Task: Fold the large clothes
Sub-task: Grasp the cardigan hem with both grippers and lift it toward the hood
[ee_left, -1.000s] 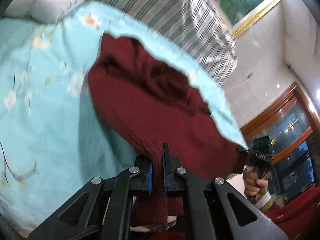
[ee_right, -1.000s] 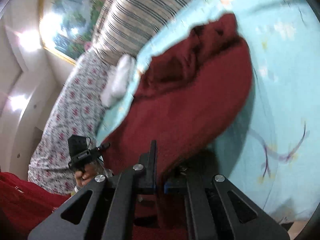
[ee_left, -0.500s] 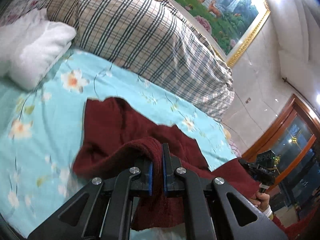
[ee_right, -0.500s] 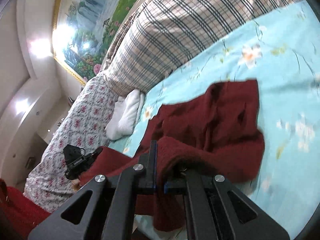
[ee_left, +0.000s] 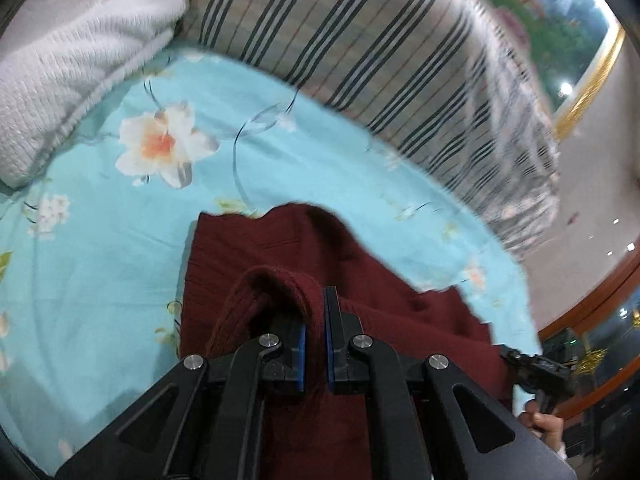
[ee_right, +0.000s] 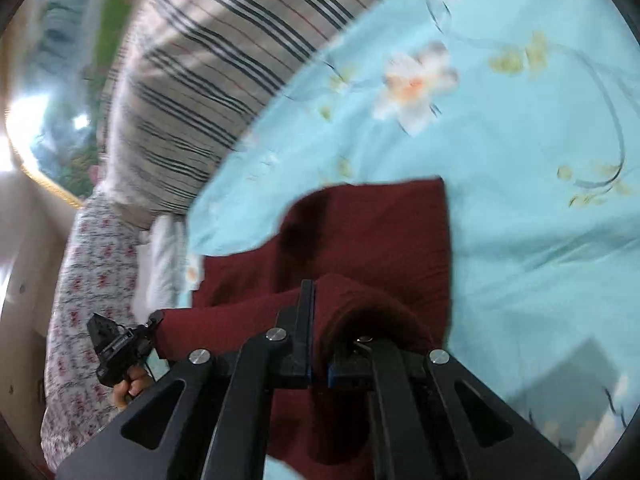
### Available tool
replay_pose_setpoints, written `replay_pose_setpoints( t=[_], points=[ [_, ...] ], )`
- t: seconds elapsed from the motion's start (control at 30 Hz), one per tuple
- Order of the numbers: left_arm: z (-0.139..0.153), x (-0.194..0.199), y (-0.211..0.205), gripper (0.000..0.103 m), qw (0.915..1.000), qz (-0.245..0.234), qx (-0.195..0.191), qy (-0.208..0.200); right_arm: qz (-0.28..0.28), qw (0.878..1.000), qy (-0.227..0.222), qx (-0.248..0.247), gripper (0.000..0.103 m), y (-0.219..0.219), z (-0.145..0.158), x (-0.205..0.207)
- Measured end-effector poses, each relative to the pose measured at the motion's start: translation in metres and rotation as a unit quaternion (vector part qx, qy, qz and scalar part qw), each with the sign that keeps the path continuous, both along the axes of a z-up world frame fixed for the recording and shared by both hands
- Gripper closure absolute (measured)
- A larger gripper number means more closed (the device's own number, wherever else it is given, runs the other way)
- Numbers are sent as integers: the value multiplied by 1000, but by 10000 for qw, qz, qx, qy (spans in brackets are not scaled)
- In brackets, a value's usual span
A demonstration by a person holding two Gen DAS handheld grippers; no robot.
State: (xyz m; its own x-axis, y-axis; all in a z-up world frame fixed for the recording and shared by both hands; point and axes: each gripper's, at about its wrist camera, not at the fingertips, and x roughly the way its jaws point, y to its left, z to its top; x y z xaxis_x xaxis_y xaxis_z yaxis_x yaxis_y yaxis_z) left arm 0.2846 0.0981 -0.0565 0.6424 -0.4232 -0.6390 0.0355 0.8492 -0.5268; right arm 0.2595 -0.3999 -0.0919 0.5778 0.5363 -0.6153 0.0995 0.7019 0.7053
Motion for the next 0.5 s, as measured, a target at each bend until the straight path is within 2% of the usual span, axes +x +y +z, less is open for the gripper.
replay_pose_setpoints(
  t=[0.13, 0.27, 0.33, 0.37, 0.4, 0.47, 0.5],
  points=[
    [-29, 17, -5, 97, 9991, -78, 198, 363, -51, 9998, 129, 162, 98, -3, -11, 5],
    [-29, 4, -4, 91, 9988, -148, 242, 411, -19, 9997, 158, 175, 94, -8, -2, -5],
    [-22, -13, -4, 83, 9988, -186, 293, 357, -122, 9999, 79, -33, 79, -9, 8, -19],
    [-18, -22, -5, 79, 9988, -212, 292, 318, -182, 9997, 13, -151, 64, -11, 13, -25],
    [-14, -32, -8, 77, 9988, -280, 274, 284, -251, 9991, -74, -336, 53, -11, 20, -34],
    [-8, -53, -20, 77, 9980, -565, 166, 237, -218, 9968, -262, -719, 52, -3, 32, -49],
    [-7, -62, -30, 77, 9970, -732, 126, 216, -32, 9961, -373, -801, 52, 6, 38, -55]
  ],
)
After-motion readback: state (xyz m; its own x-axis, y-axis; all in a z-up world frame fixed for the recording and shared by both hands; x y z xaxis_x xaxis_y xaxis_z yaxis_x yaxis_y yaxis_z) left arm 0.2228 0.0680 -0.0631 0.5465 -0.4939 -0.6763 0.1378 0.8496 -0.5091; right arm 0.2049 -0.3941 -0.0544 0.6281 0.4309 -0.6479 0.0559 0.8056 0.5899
